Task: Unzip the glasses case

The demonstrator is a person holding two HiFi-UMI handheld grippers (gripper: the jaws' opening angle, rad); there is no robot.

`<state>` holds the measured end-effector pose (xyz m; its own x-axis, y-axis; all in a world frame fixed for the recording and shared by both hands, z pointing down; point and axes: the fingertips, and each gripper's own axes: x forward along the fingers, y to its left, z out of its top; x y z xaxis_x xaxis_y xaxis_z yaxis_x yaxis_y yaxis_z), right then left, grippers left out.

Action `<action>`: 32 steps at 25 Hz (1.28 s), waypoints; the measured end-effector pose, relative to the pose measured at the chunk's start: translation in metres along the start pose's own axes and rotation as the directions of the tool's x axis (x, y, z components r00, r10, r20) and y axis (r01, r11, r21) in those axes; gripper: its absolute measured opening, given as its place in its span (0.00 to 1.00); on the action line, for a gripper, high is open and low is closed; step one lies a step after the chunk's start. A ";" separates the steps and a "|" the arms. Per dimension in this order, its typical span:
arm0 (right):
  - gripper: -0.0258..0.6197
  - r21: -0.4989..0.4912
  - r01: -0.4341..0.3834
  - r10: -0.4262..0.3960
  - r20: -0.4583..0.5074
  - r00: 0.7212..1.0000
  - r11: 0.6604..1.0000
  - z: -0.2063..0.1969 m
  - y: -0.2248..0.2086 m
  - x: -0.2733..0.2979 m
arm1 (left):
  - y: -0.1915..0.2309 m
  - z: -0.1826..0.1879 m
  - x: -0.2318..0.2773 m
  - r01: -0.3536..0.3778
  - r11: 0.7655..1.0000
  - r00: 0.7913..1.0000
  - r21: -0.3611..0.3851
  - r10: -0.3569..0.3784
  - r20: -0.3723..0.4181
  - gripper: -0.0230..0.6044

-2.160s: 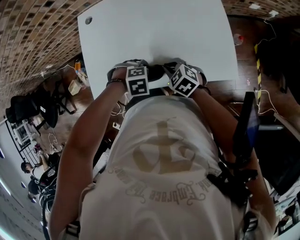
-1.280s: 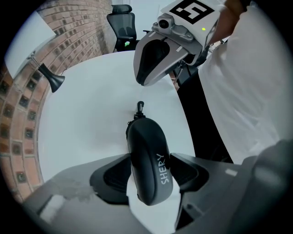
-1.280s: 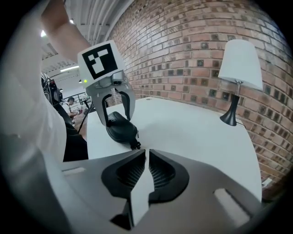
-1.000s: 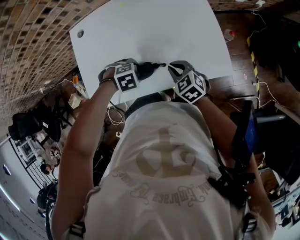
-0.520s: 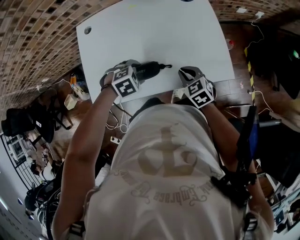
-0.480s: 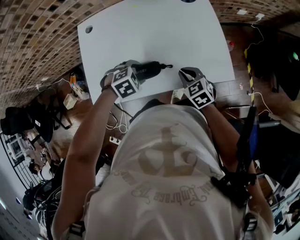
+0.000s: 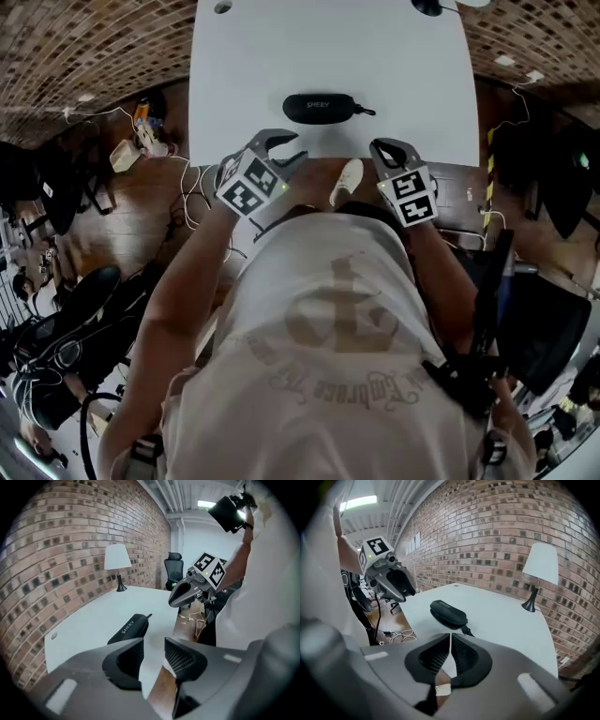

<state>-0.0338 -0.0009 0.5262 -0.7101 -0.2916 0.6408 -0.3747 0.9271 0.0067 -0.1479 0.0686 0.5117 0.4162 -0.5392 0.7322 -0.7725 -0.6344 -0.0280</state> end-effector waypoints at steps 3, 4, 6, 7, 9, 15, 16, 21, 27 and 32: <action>0.07 0.028 -0.028 0.027 0.050 0.998 0.999 0.006 0.025 -0.012 | -0.022 0.003 -0.030 -0.023 0.998 0.986 -0.059 0.032 0.164 0.18; 0.07 0.034 -0.038 0.035 0.066 0.997 0.999 0.009 0.031 -0.015 | -0.027 0.006 -0.039 -0.028 0.996 0.975 -0.081 0.045 0.218 0.15; 0.07 0.048 -0.061 0.056 0.096 0.994 0.997 0.016 0.043 -0.023 | -0.036 0.010 -0.056 -0.035 0.992 0.951 -0.123 0.071 0.300 0.12; 0.07 0.062 -0.077 0.070 0.110 0.991 0.995 0.019 0.051 -0.027 | -0.041 0.010 -0.063 -0.035 0.988 0.940 -0.147 0.083 0.331 0.11; 0.07 0.101 -0.130 0.115 0.145 0.983 0.986 0.023 0.067 -0.036 | -0.049 0.008 -0.075 -0.031 0.980 0.922 -0.195 0.103 0.373 0.09; 0.06 0.221 -0.294 0.228 0.280 0.933 0.930 0.034 0.100 -0.058 | -0.071 -0.002 -0.086 -0.002 0.961 0.894 -0.278 0.126 0.431 0.04; 0.06 0.235 -0.306 0.234 0.292 0.928 0.922 0.034 0.104 -0.062 | -0.072 -0.002 -0.088 -0.002 0.956 0.881 -0.292 0.140 0.451 0.04; 0.06 0.270 -0.346 0.253 0.325 0.911 0.899 0.035 0.113 -0.078 | -0.079 -0.007 -0.092 0.014 0.928 0.855 -0.373 0.182 0.485 0.04; 0.06 0.277 -0.352 0.256 0.328 0.909 0.894 0.026 0.126 -0.086 | -0.092 -0.018 -0.093 0.022 0.918 0.856 -0.396 0.188 0.482 0.04; 0.06 0.290 -0.344 0.247 0.323 0.914 0.893 0.019 0.132 -0.086 | -0.097 -0.025 -0.095 0.023 0.914 0.856 -0.405 0.191 0.480 0.04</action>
<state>-0.0339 0.1416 0.4572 -0.9339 -0.1134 0.3391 -0.2632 0.8600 -0.4373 -0.1239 0.1952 0.4621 0.4387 -0.8488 0.2951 -0.8909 -0.3679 0.2664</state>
